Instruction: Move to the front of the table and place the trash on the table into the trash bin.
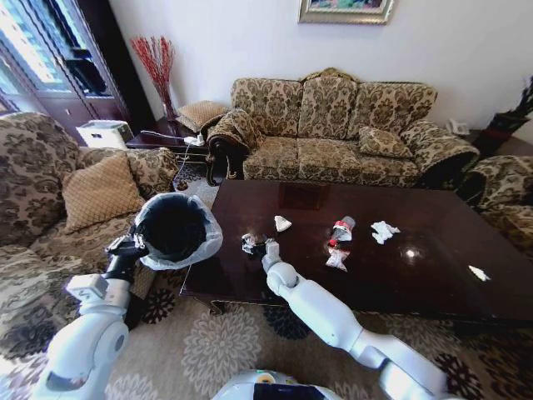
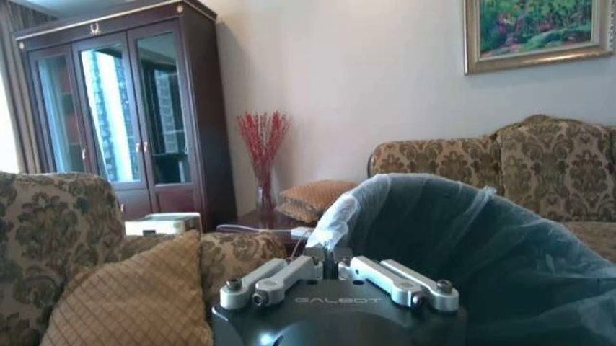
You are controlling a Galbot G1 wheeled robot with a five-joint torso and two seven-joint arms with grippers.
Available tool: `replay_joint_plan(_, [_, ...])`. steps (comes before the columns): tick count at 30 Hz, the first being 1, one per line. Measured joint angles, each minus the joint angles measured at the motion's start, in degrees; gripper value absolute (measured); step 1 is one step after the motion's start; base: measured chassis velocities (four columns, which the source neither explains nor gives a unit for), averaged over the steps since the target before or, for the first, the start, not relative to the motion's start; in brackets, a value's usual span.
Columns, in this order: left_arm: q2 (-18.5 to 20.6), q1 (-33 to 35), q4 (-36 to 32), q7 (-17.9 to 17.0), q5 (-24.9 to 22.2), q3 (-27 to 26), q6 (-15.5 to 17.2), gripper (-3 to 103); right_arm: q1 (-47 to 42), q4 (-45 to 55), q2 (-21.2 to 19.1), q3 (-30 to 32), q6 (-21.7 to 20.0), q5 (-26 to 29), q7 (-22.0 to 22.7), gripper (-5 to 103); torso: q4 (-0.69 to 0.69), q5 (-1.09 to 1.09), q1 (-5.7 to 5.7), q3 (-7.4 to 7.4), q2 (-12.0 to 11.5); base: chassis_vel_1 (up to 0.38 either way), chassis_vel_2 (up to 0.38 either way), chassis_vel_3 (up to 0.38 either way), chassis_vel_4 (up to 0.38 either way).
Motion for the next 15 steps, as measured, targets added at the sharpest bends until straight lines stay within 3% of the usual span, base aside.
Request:
replay_joint_plan(5, [0.3,0.1,-0.4,0.1,-0.5,0.0,0.1,2,-0.2,-0.9,0.7,0.3,-0.7,0.3,0.0,103,0.00,0.00,0.00,0.00,0.0,0.000,0.000,0.000,0.000])
replay_joint_plan(8, [0.3,0.2,-0.7,0.1,-1.2,-0.1,0.5,2,-0.2,-1.4,0.7,-0.2,-1.0,0.7,0.0,92,0.00,0.00,0.00,0.00,0.0,0.000,0.000,0.000,0.000])
replay_joint_plan(10, [0.3,0.1,-0.7,0.1,-1.3,-0.1,0.5,2,-0.1,-1.7,0.6,-0.4,-1.1,0.5,-0.2,92,0.00,0.00,0.00,0.00,0.0,0.000,0.000,0.000,0.000])
replay_joint_plan(11, [0.6,0.1,-0.7,0.1,-1.4,-0.1,0.5,2,0.0,-2.2,0.5,-0.7,-1.1,-0.1,-0.9,81,0.00,0.00,0.00,0.00,0.0,0.000,0.000,0.000,0.000])
replay_joint_plan(13, [0.7,0.0,-0.6,0.1,-1.4,-0.1,0.5,2,0.1,-2.5,0.5,-0.9,-1.1,-0.4,-1.2,81,0.00,0.00,0.00,0.00,0.0,0.000,0.000,0.000,0.000])
replay_joint_plan(14, [1.0,-0.1,-0.4,0.1,-1.6,-0.2,0.5,2,0.3,-2.8,0.5,-1.2,-1.1,-0.5,-1.2,70,0.00,0.00,0.00,0.00,0.0,0.000,0.000,0.000,0.000])
replay_joint_plan(15, [1.0,-0.2,-0.4,0.1,-1.6,-0.2,0.5,2,0.3,-2.9,0.6,-1.3,-1.1,-0.6,-1.0,70,0.00,0.00,0.00,0.00,0.0,0.000,0.000,0.000,0.000])
